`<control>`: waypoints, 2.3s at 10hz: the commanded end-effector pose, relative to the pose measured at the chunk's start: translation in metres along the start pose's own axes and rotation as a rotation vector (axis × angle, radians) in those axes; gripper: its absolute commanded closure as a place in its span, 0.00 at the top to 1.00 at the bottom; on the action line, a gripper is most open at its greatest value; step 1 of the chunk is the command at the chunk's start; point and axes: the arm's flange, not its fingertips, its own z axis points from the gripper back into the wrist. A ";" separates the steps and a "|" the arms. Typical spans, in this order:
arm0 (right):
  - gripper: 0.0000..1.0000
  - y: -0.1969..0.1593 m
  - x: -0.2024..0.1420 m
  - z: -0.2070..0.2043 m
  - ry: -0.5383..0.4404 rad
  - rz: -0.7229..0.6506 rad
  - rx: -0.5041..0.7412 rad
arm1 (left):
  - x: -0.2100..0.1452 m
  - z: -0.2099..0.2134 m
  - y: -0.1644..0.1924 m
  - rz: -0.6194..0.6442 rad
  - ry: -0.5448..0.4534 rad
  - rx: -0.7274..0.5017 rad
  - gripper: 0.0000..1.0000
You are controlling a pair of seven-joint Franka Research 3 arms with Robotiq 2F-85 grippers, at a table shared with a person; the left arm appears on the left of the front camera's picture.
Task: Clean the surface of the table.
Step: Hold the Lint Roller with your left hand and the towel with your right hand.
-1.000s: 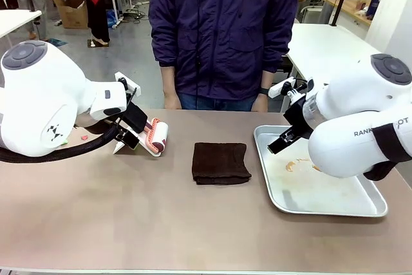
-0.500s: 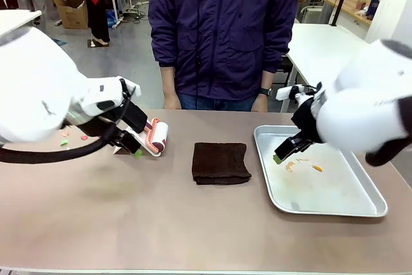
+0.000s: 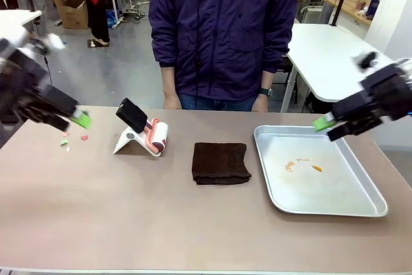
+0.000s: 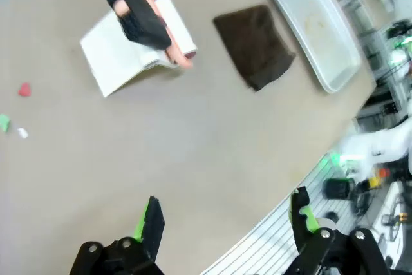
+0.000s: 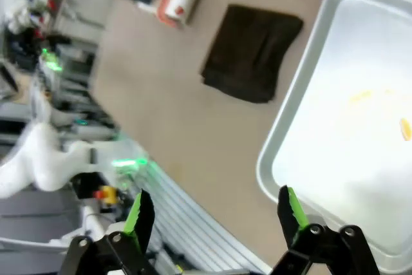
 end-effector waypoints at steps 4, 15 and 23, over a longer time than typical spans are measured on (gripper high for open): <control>1.00 -0.127 -0.071 0.090 -0.306 -0.324 0.257 | -0.114 0.063 0.138 0.329 -0.371 -0.362 1.00; 1.00 -0.209 -0.124 0.112 -0.468 -0.546 0.304 | -0.138 0.041 0.212 0.692 -0.515 -0.430 1.00; 1.00 -0.070 -0.028 0.075 -0.448 -0.322 -0.140 | -0.028 0.090 0.194 0.502 -0.365 -0.131 1.00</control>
